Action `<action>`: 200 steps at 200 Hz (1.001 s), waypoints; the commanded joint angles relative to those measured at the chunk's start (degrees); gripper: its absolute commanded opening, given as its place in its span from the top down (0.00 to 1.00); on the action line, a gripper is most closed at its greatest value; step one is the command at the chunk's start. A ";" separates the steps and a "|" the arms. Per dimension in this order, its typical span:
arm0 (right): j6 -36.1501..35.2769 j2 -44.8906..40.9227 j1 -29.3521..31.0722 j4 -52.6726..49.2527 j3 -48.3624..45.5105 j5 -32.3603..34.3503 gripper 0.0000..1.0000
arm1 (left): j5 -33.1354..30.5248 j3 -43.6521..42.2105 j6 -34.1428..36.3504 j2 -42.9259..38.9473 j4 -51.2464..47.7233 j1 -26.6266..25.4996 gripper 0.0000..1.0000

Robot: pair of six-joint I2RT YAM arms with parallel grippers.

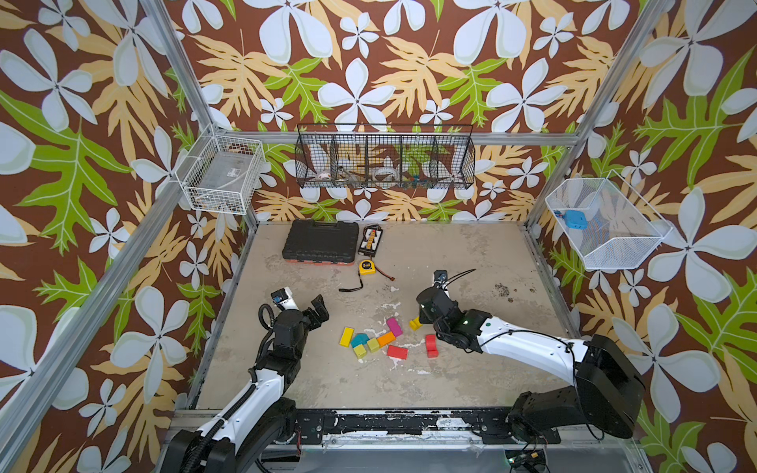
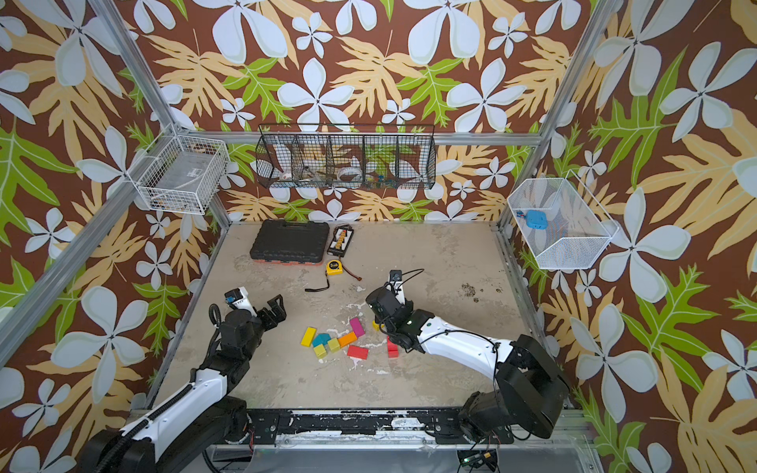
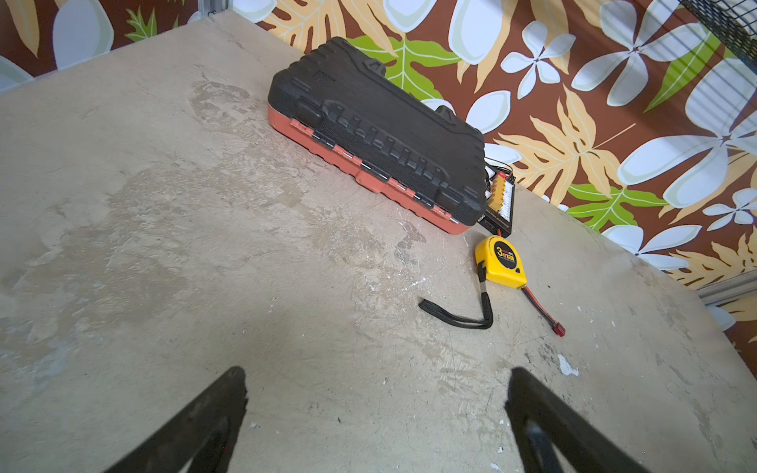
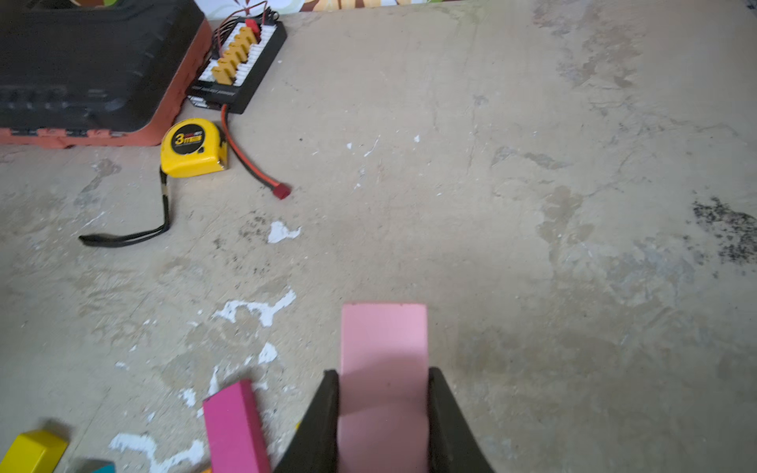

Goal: Build the wood block tower
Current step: 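Carry the light pink block away from the pile, farther from the robot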

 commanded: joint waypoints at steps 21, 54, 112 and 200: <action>-4.19 7.38 -7.63 1.34 6.63 -4.52 0.80 | 0.16 0.52 0.31 0.56 1.62 0.00 0.00; -8.59 13.91 -13.85 0.40 8.22 -8.44 0.82 | 0.22 0.65 0.42 0.80 1.69 0.02 0.00; -12.09 19.78 -17.06 1.89 7.43 -10.88 0.81 | 0.14 0.82 0.44 1.08 1.55 0.05 0.00; -12.30 23.42 -17.93 1.46 9.19 -12.91 0.77 | 0.23 0.91 0.44 1.35 1.54 0.06 0.00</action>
